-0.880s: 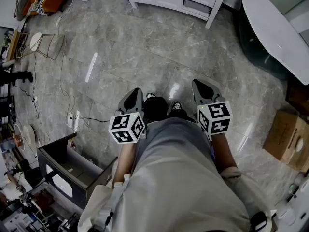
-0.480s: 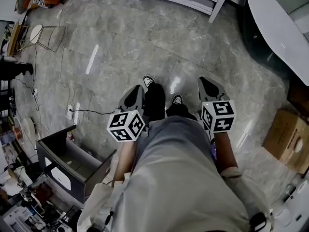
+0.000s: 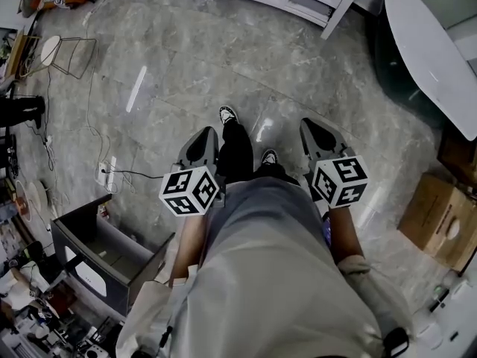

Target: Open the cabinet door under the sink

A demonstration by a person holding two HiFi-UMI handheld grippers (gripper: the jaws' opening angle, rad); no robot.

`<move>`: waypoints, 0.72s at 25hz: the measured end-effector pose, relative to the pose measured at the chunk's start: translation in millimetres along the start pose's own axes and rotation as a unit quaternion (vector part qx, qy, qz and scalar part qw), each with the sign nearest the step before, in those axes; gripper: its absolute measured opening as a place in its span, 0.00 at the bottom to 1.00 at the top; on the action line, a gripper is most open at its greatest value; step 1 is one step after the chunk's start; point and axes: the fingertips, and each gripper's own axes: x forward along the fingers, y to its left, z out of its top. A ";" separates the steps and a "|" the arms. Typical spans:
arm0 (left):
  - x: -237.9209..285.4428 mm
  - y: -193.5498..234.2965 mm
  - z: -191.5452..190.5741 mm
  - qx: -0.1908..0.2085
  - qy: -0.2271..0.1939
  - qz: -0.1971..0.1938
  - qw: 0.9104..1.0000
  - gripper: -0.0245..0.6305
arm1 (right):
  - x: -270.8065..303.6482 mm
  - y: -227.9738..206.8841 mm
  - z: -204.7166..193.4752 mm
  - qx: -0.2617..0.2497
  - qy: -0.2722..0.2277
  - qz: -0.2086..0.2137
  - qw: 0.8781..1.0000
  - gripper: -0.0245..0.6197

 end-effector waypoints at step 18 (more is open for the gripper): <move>67.9 86.4 119.5 0.026 -0.064 -0.037 0.997 0.04 | 128.3 13.1 105.5 -0.044 -0.024 -0.028 0.998 0.05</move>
